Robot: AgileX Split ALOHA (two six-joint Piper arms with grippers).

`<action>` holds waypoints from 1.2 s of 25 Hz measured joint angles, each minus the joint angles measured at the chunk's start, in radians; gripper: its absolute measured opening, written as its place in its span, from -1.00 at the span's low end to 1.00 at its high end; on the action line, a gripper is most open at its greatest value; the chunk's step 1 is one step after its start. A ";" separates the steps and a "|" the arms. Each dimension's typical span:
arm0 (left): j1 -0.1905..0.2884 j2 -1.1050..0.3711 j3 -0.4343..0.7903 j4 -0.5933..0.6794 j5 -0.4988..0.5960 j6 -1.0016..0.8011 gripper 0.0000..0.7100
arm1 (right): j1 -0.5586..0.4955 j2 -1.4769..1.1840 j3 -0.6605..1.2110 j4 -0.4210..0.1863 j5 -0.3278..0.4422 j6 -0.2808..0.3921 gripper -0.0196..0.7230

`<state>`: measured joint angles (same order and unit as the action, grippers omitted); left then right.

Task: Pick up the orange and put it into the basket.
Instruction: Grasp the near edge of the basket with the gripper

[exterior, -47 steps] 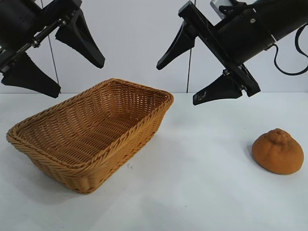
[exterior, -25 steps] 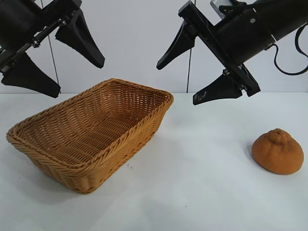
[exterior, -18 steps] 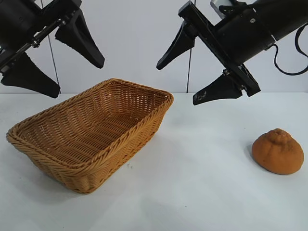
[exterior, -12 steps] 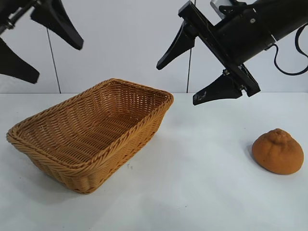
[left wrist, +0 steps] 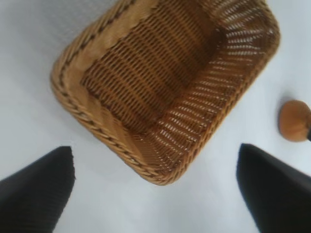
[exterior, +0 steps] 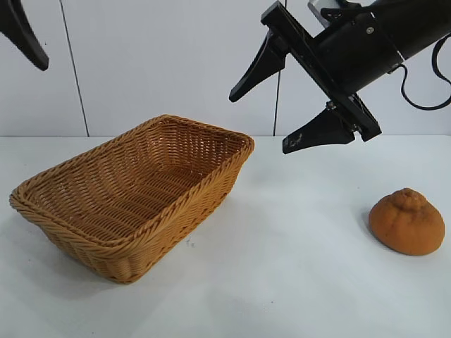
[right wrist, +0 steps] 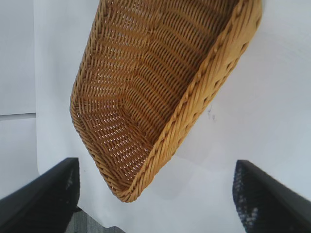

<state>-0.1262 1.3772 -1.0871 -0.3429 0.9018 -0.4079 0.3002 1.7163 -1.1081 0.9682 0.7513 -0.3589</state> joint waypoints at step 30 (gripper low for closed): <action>-0.157 0.005 0.253 0.216 -0.385 -0.666 0.81 | 0.000 0.000 0.000 0.000 -0.019 0.000 0.64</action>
<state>-0.2829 1.3824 -0.8345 -0.1266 0.5169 -1.0741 0.3002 1.7163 -1.1081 0.9682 0.7327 -0.3589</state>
